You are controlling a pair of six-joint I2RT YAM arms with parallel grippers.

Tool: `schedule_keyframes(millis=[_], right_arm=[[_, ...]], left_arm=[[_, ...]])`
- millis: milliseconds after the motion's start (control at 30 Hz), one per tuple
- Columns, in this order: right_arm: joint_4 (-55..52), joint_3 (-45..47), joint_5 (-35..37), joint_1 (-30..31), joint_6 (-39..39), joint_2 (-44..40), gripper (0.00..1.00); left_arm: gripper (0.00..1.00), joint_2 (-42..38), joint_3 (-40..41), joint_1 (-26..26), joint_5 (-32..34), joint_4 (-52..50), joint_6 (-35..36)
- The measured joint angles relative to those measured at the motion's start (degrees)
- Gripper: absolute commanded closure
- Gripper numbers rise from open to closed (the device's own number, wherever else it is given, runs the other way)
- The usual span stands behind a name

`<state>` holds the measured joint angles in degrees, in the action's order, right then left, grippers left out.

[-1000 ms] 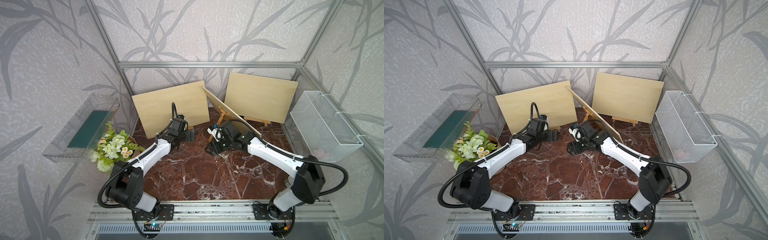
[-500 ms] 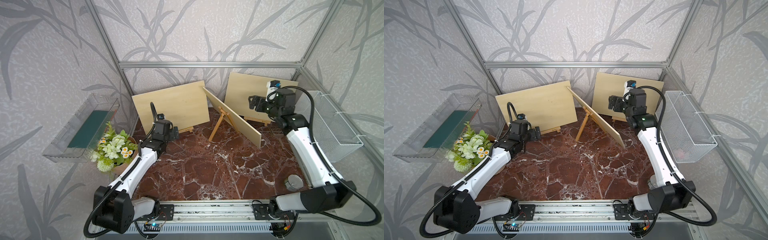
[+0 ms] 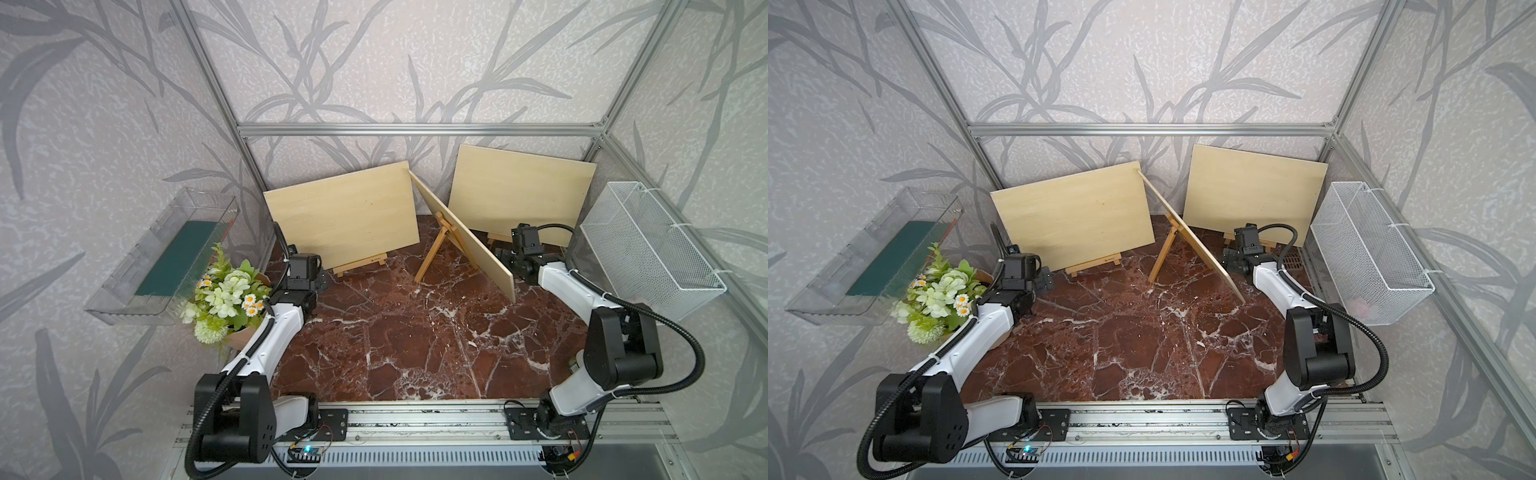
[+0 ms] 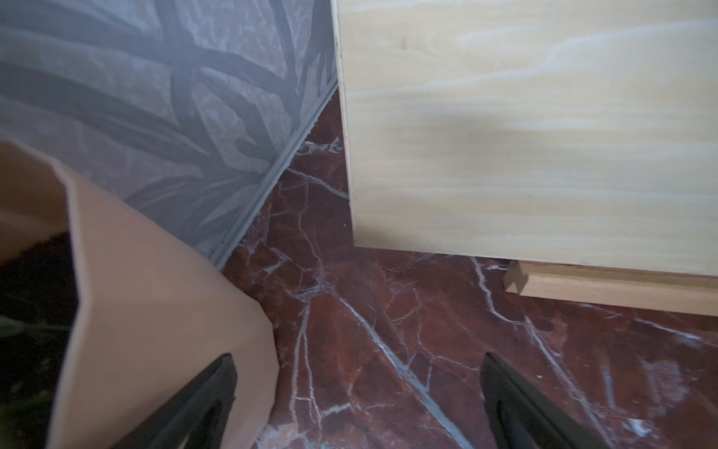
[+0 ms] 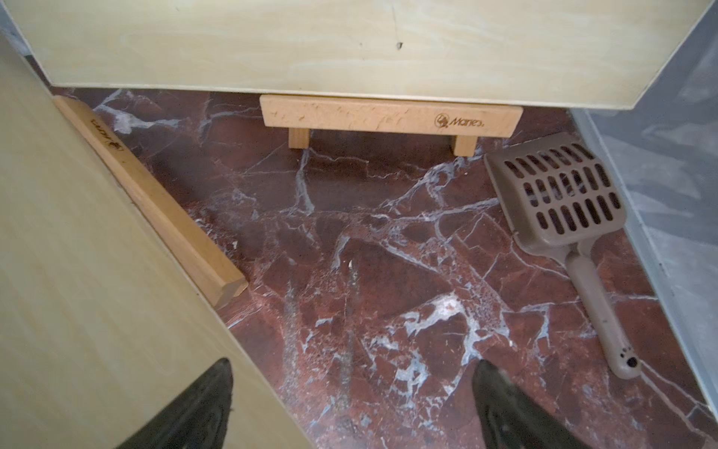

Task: Assemble the easel
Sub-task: Reset both arms

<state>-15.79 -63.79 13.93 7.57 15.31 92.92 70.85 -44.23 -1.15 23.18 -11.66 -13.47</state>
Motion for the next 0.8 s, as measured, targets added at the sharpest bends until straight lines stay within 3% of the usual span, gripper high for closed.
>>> schedule_keyframes(millis=[200, 433, 633, 667, 800], right_arm=[[8.1, 7.1, 5.9, 0.7, -3.4, 1.9, 0.05], [23.1, 21.6, 10.9, 3.0, -10.4, 1.0, 0.06], [41.8, 33.3, 8.9, 3.2, -16.2, -2.8, 0.04], [44.6, 34.9, 8.2, 3.0, -16.6, -3.6, 0.00], [61.0, 42.7, 2.6, 1.5, -18.0, -3.7, 0.01]], left_arm=[[0.01, 4.7, 1.6, 1.2, 3.8, 6.5, 3.8], [0.01, 10.0, 4.3, 3.4, -0.1, 16.3, 5.4], [0.01, 13.6, 4.9, 4.1, -4.2, 23.6, 6.5], [0.01, 13.8, 5.0, 4.1, -4.6, 24.7, 6.6], [0.01, 14.3, 6.1, 4.1, -7.2, 28.4, 7.4]])
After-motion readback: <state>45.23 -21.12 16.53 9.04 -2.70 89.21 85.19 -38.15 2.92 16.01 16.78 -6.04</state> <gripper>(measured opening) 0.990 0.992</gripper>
